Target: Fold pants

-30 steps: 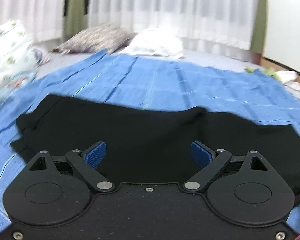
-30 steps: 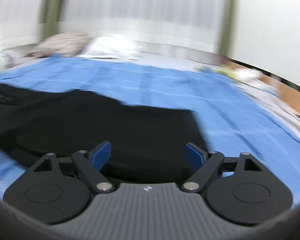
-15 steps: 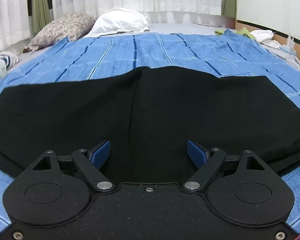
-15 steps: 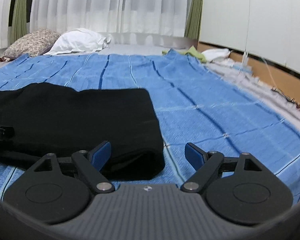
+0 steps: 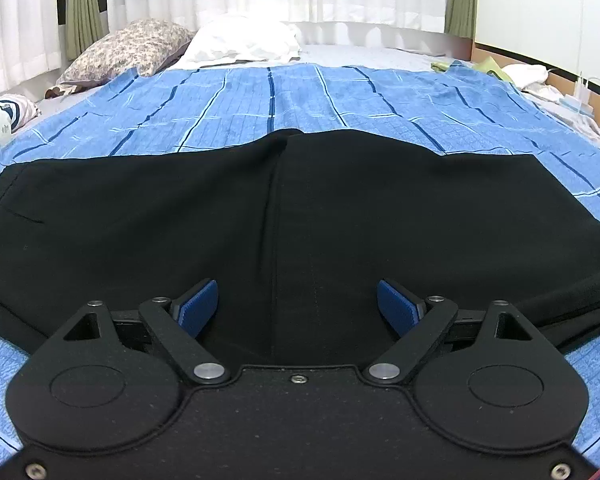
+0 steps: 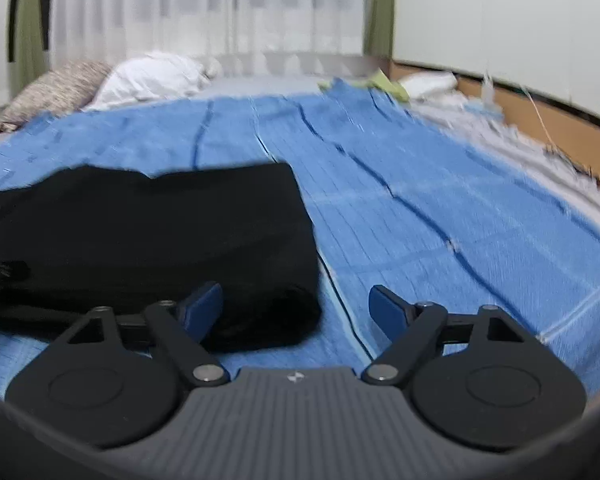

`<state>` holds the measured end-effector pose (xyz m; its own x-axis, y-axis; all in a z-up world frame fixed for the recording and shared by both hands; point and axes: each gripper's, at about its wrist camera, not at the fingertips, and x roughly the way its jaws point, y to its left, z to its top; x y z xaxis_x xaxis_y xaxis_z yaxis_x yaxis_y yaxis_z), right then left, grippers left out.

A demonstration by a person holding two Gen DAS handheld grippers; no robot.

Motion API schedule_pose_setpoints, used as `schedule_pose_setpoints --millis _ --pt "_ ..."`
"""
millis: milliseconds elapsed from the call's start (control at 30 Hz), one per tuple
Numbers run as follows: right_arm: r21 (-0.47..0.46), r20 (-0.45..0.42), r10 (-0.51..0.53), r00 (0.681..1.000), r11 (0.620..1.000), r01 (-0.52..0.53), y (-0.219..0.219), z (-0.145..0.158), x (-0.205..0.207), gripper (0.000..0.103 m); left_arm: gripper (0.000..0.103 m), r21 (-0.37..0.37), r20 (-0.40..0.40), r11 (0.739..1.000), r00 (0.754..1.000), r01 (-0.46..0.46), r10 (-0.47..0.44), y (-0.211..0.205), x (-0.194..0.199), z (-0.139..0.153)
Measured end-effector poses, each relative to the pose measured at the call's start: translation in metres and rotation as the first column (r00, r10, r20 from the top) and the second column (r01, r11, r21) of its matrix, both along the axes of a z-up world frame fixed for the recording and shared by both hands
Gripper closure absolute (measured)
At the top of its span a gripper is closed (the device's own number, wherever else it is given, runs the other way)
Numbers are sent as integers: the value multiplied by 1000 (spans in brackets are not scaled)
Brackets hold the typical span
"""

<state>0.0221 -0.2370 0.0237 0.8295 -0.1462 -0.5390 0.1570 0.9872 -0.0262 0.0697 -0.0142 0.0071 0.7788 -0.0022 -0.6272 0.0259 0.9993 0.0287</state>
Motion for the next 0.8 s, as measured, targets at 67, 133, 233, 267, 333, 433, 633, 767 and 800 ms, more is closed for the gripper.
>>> schedule_pose_setpoints --millis 67,133,233,267,333,433,633,767,800 --pt "-16 24 33 999 999 -32 9 9 -2 14 15 -1 -3 1000 1000 0 0 0 1 1" --pt "-16 42 67 997 998 -66 17 14 -2 14 15 0 -5 1000 1000 1 -1 0 1 2" --pt "-6 53 117 992 993 -117 32 19 2 14 17 -4 -11 1000 1000 3 -3 2 0 5" --pt "-5 52 133 990 991 -133 38 19 5 14 17 -8 -11 1000 1000 1 -1 4 0 6" --pt "0 52 168 984 986 -168 49 20 9 14 17 -16 -8 1000 1000 -5 5 9 -3 10" --pt "13 46 216 975 976 -216 65 20 15 13 17 -22 2 1000 1000 -22 22 19 -9 15" --pt "73 14 268 963 960 -269 98 11 36 11 13 -42 -8 994 994 -105 105 50 -22 17" --pt "65 -5 309 951 949 -308 120 3 48 10 13 -55 4 986 987 -157 158 72 -29 21" --pt "68 -8 318 948 946 -316 124 2 49 10 12 -57 12 984 985 -170 171 77 -31 23"
